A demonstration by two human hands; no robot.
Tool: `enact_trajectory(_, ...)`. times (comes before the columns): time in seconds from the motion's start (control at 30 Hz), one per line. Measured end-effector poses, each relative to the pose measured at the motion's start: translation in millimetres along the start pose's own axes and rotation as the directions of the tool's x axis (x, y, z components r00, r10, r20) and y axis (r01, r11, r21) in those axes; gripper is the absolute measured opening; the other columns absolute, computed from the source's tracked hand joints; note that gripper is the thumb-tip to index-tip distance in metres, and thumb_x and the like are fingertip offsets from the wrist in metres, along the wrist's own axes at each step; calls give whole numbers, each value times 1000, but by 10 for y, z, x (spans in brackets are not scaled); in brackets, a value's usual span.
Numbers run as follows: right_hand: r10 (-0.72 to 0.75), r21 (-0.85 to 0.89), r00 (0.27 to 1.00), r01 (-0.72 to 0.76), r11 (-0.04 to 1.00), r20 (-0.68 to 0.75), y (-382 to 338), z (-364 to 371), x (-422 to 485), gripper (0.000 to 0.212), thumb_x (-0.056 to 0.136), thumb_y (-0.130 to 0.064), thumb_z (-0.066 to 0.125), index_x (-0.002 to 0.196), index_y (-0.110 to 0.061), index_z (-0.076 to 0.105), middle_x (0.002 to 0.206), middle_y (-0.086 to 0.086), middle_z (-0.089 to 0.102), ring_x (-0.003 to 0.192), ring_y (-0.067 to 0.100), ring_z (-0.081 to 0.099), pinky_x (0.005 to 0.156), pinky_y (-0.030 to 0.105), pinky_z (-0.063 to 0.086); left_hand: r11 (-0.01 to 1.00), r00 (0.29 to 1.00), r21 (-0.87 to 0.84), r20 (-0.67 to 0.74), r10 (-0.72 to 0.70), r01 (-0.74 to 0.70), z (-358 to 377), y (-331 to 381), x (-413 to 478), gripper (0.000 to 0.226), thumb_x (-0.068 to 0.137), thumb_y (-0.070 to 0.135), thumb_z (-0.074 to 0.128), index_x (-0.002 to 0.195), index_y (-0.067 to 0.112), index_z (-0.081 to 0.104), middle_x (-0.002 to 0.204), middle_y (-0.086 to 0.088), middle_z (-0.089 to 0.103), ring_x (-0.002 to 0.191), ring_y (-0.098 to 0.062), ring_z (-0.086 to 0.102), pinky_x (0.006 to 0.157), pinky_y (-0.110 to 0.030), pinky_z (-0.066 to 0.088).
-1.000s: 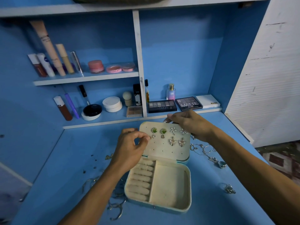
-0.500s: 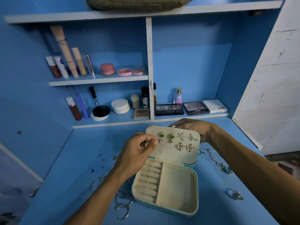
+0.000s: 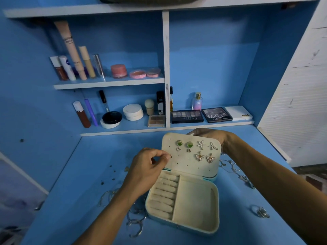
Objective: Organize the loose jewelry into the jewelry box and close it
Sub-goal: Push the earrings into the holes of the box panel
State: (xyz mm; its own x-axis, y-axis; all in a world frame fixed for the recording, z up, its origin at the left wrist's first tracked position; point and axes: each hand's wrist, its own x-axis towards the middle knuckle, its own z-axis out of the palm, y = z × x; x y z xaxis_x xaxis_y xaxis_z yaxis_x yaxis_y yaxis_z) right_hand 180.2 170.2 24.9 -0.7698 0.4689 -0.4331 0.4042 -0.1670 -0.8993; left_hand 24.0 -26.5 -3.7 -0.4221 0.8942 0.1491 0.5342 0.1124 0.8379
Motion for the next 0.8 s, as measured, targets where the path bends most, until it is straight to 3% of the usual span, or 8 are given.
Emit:
enact_trajectory(0.1,-7,-84,995,15,996,97,-47,1,4,12,85,7,64,91,-3,64,73,6,71,54,12,67,50,22,56,1000,998,15,53,-22,21,-27,29,28,10,96,28,66,93,32,75,100,14,67,89,9,59,72,-3,42)
enact_trajectory(0.27,-32,-44,996,36,998,79,10,-42,48,22,71,7,68,89,-5,65,69,5,71,53,13,67,49,22,56,957,964,285,264,-20,-58,-150,-61,-106,10,94,33,66,88,34,75,99,14,59,89,6,55,72,-10,39)
enact_trajectory(0.37,-43,-39,995,46,998,95,18,-38,36,21,83,17,61,88,-3,63,64,4,71,49,11,66,47,22,55,941,949,327,313,-25,-83,-221,-80,-155,9,91,37,69,86,35,76,98,16,55,91,1,56,79,-18,46)
enact_trajectory(0.47,-32,-80,994,40,996,101,27,-51,47,23,91,18,49,90,-3,61,62,1,70,48,9,65,46,19,54,931,940,348,342,-12,-115,-254,-53,-167,7,89,38,71,85,37,77,97,15,54,93,3,54,84,-25,49)
enact_trajectory(0.53,-39,-83,993,48,995,109,24,-50,53,20,90,16,54,89,-3,61,62,1,69,48,9,64,46,19,53,924,934,364,356,-23,-116,-263,-24,-157,8,91,38,70,88,36,77,98,14,53,93,4,53,82,-23,48)
enact_trajectory(0.6,-49,-78,989,60,995,137,27,-52,63,17,77,8,66,88,-3,62,64,2,70,49,10,65,47,20,53,912,932,393,361,-34,-119,-257,3,-148,10,93,39,69,90,35,77,99,15,51,91,4,52,79,-19,45)
enact_trajectory(0.67,-39,-82,990,50,995,133,44,-77,80,27,63,-1,65,90,-6,63,67,3,70,51,10,66,47,20,54,898,935,419,353,-27,-133,-235,19,-138,11,93,39,68,91,34,77,98,17,50,88,3,52,78,-18,44)
enact_trajectory(0.8,-60,-106,971,86,991,229,80,-125,154,29,56,-8,77,85,-8,72,71,4,72,56,12,68,50,21,55,913,955,392,298,-10,-112,-194,-18,-134,9,91,39,71,90,35,78,97,17,53,89,3,54,87,-27,50)
